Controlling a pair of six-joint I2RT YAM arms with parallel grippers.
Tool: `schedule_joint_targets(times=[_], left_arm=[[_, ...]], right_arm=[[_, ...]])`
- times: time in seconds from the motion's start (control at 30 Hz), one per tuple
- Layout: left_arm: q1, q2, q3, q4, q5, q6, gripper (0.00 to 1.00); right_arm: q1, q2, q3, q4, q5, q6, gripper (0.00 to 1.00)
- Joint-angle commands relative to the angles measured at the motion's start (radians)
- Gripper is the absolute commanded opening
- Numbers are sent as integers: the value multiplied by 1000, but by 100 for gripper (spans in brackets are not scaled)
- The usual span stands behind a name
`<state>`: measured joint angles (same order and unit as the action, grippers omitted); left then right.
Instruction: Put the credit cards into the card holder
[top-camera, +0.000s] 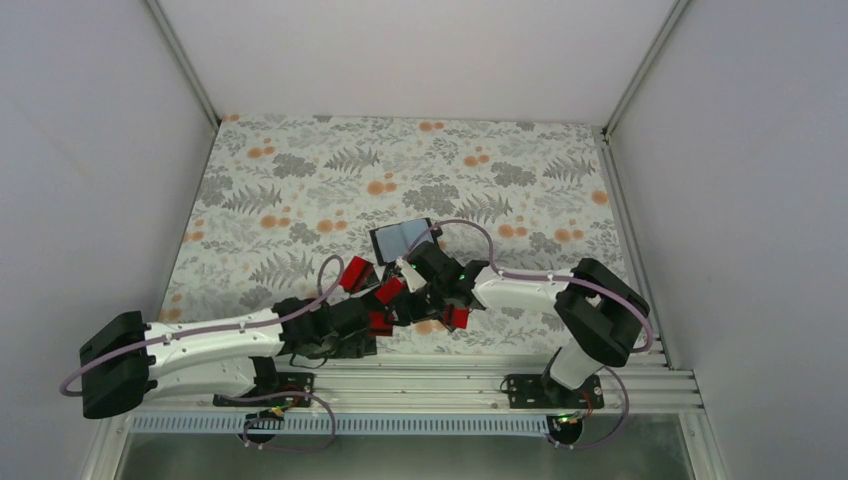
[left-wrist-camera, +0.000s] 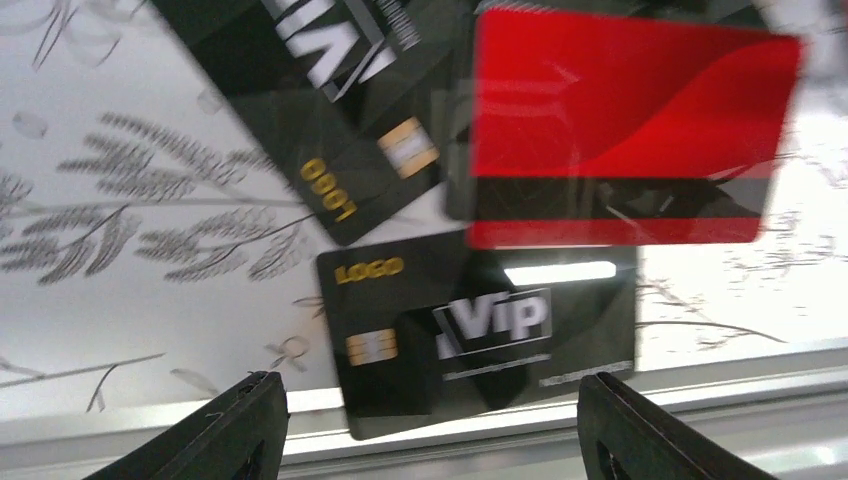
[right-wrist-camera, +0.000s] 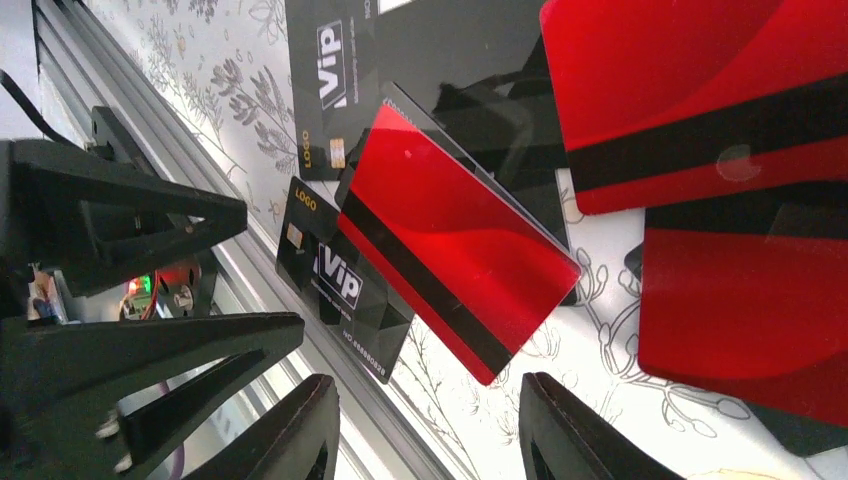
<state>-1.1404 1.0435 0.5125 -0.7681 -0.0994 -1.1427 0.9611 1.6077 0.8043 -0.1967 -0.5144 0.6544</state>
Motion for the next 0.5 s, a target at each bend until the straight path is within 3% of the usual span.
schedule_joint_targets(times=[0.0,0.47], left_arm=[[-22,-23,-48,-13,9,-144,73],[-24,-98,-181,146,76,-235,75]], right_arm=[[12,5,33,-3,49,-15,47],[12,10,32,-26,60,-55,46]])
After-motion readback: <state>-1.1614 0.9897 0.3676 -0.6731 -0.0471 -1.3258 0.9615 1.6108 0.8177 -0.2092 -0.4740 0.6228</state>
